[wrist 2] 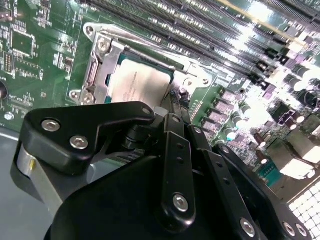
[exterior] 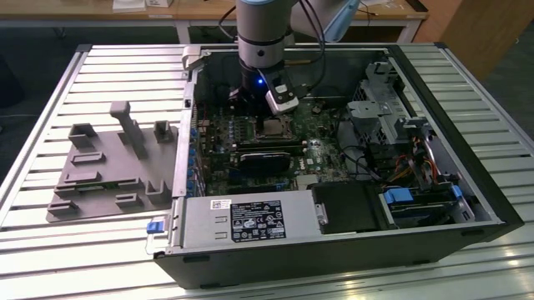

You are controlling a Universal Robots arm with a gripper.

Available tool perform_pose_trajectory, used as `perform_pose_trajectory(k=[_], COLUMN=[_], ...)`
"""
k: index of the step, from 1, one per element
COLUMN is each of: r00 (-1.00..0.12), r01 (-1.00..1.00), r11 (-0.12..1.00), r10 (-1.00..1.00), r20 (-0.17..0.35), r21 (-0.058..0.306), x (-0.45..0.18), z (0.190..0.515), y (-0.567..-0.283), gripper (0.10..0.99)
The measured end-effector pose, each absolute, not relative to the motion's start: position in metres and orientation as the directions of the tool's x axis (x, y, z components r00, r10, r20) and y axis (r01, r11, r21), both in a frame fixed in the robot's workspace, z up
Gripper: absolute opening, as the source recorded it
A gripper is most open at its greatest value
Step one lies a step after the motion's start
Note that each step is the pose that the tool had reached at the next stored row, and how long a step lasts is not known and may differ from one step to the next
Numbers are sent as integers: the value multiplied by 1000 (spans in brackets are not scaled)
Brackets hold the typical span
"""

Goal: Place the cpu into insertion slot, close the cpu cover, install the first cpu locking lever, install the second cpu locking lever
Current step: 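Close the cpu cover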

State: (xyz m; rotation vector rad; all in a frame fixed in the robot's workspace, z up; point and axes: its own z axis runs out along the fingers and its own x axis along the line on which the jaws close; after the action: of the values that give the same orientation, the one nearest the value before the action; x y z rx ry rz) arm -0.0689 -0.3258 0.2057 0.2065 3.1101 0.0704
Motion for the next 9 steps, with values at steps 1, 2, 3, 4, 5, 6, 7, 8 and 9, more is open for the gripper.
perform_pose_trajectory(k=[1, 2, 3, 4, 5, 6, 7, 8, 9], r00=[-991, -991, -991, -991, -991, -991, -991, -991, -991], r01=[132, 132, 132, 132, 132, 132, 132, 132, 132], r11=[990, 989, 988, 988, 988, 988, 988, 988, 988], r10=[133, 133, 133, 133, 133, 134, 133, 133, 133], r20=[-19, -18, -17, -16, -16, -16, -16, -16, -16], r21=[57, 67, 75, 78, 80, 80, 80, 81, 81], x=[-69, -69, -69, -69, -69, -69, -69, -69, -69], z=[206, 206, 206, 206, 206, 205, 205, 204, 204], y=[-326, -326, -326, -326, -326, -326, -326, -326, -326], gripper=[102, 102, 102, 102, 102, 102, 102, 102, 102])
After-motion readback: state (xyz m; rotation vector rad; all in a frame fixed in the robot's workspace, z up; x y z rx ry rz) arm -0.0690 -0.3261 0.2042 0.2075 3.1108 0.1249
